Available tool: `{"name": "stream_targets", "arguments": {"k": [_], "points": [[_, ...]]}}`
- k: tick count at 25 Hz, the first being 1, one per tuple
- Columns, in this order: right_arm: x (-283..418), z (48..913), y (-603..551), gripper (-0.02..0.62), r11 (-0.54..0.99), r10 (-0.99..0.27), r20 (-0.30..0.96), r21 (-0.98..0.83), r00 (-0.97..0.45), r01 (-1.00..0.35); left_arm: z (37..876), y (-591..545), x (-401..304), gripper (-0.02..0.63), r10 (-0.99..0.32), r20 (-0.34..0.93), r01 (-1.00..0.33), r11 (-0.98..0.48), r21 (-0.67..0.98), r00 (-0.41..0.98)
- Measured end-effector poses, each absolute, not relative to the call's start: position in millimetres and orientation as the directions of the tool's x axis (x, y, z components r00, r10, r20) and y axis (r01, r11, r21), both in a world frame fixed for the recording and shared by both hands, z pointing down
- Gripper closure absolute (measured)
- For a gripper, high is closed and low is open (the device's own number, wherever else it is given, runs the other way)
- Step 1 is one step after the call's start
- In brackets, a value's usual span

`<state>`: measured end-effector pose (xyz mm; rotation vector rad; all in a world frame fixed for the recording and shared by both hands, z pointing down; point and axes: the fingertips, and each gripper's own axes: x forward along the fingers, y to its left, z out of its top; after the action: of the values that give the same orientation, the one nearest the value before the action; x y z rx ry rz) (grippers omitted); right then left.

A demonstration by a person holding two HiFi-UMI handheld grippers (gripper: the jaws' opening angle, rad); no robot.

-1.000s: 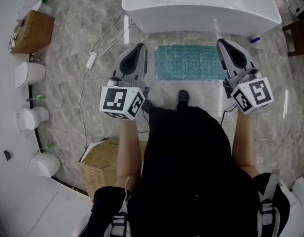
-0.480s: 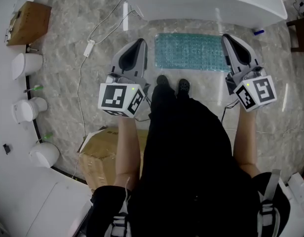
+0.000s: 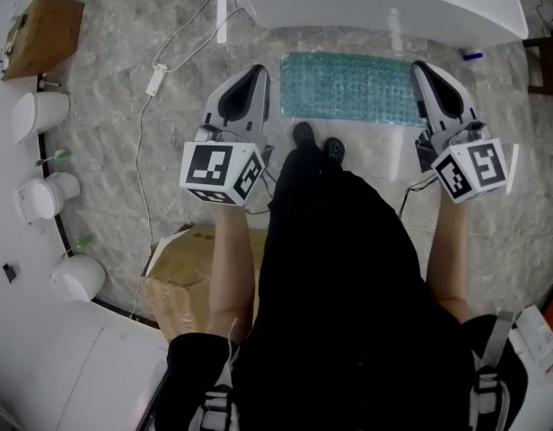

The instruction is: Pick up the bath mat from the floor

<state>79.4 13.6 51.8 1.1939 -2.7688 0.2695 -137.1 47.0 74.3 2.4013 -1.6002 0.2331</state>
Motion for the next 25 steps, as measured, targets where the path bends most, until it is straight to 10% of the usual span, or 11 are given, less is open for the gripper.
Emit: {"name": "stream_targets", "arguments": {"k": [25], "points": [[9.0,213.6,-53.9,0.583,0.590,-0.645,0.419,-0.259,-0.639,-0.765,280.8,-56.3,-190.6,0.597,-0.743,0.478,-0.883,-0.385,0.269,0.469]]}}
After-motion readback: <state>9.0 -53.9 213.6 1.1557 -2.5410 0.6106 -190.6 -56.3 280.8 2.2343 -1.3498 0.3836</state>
